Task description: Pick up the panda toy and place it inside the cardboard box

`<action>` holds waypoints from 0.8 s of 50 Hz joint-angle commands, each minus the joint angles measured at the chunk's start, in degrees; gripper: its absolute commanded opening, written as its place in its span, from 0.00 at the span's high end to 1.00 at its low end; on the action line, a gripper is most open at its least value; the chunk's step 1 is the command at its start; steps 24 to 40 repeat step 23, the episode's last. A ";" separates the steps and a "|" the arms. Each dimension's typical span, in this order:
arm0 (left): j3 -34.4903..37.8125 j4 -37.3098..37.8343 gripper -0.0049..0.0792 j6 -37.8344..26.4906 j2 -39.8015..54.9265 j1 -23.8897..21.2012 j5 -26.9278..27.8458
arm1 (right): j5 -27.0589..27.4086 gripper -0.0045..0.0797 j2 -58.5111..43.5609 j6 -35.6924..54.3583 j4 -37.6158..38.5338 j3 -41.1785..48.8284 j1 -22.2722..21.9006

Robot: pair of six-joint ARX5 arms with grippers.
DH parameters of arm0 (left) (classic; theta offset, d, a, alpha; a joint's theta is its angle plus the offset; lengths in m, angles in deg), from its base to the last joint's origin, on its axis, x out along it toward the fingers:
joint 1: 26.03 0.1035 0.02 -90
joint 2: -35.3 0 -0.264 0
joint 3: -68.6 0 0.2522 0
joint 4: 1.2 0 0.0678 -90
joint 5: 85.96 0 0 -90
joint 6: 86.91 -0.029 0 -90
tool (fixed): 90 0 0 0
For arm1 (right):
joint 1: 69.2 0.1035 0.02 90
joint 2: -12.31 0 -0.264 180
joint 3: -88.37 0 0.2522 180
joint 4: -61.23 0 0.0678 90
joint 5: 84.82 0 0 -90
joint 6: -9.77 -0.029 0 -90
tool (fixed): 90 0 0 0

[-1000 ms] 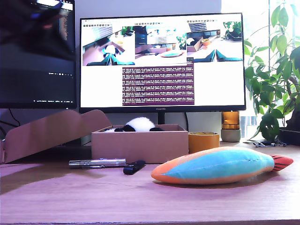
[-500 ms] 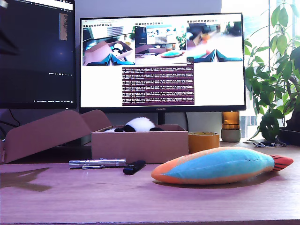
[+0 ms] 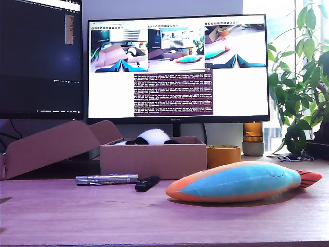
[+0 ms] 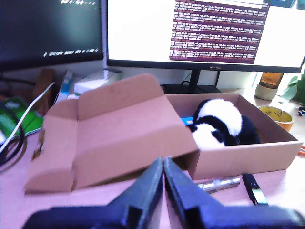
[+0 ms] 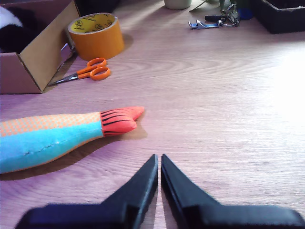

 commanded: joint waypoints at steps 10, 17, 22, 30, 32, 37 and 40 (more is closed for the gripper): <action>3.28 5.33 0.97 0.44 -7.08 0.07 -2.25 | 0.00 0.96 0.11 -0.04 0.48 0.31 -0.11; 3.32 8.57 0.97 0.46 -10.23 0.07 -3.04 | 0.00 0.96 0.11 -0.04 0.48 0.31 -0.11; 3.34 11.45 0.97 0.35 -11.82 0.07 -4.24 | 0.00 0.96 0.11 -0.04 0.46 0.31 -0.11; 3.34 11.87 0.97 0.35 -12.15 0.07 -4.22 | 0.00 0.96 0.11 -0.04 0.46 0.31 -0.11; 3.34 11.87 0.97 0.35 -12.15 0.07 -4.22 | 0.00 0.96 0.11 -0.04 0.46 0.31 -0.11; 3.34 11.87 0.97 0.35 -12.15 0.07 -4.22 | 0.00 0.96 0.11 -0.04 0.46 0.31 -0.11; 3.34 11.87 0.97 0.35 -12.15 0.07 -4.22 | 0.00 0.96 0.11 -0.04 0.46 0.31 -0.11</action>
